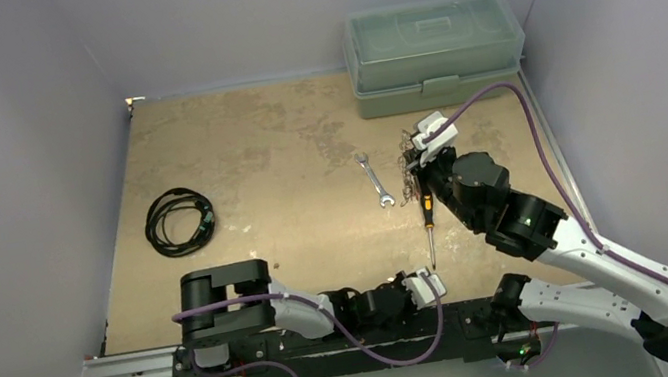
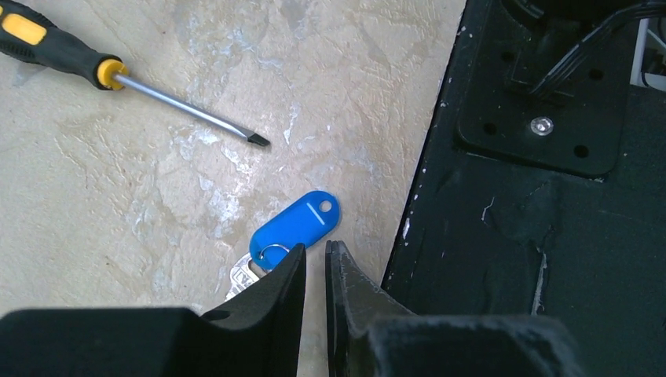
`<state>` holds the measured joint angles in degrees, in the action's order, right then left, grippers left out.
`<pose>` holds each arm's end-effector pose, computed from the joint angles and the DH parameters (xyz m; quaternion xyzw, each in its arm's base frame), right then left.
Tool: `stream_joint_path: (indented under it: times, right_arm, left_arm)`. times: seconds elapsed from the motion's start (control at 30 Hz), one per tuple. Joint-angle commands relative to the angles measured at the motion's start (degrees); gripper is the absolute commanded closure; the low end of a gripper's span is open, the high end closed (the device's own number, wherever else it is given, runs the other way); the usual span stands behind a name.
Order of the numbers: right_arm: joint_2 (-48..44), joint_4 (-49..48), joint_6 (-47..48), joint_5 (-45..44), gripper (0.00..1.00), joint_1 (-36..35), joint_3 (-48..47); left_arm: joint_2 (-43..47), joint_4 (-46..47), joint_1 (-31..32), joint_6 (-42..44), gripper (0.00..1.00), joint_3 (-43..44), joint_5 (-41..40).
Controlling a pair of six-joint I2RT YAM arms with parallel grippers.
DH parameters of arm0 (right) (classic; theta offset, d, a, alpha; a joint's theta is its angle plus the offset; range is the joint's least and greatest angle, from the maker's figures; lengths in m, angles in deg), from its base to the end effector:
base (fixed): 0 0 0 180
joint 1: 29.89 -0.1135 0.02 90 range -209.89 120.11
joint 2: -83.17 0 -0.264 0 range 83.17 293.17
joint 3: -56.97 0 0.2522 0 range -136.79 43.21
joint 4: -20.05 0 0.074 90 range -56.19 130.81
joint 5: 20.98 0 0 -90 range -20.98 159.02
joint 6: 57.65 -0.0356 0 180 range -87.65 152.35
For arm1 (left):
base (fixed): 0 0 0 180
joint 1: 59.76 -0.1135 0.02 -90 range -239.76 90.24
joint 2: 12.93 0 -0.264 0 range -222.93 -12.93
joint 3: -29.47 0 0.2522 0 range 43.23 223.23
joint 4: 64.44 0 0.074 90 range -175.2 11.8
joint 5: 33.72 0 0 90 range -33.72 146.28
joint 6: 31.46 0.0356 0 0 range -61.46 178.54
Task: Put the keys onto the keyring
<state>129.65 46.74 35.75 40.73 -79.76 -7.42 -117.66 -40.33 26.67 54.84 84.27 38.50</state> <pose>0.1304 0.1285 0.3664 -0.1878 0.7293 0.0785 0.6532 0.0324 -0.3453 0.1288 0.4915 0.6825 -0.2791 0.4634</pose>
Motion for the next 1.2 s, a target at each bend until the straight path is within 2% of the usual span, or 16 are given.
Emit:
stream_joint_path:
  times: [0.0, 0.4, 0.7, 0.97, 1.17]
  right_arm:
    - [-1.0, -1.8, -0.8, 0.9, 1.00, 0.3, -1.8]
    - [-0.9, -1.6, -0.8, 1.8, 1.00, 0.3, -1.8]
    - [-1.0, -1.2, -1.0, 2.4, 1.00, 0.4, -1.7]
    - [-1.8, -1.3, -1.2, 2.9, 1.00, 0.4, -1.5]
    - [-1.7, -1.5, -1.4, 3.2, 1.00, 0.4, -1.4]
  left_arm:
    - [-2.0, 0.2, 0.4, -1.0, 0.86, 2.3, -0.8]
    - [-5.6, -3.5, -0.1, -3.4, 1.00, 3.7, -2.3]
    - [-4.7, -4.1, -1.4, -4.3, 1.00, 2.6, 1.1]
    - [4.3, -15.2, -2.1, -9.3, 1.00, 7.0, 9.1]
    - [6.8, -19.5, -2.8, -10.1, 1.00, 8.9, 10.9]
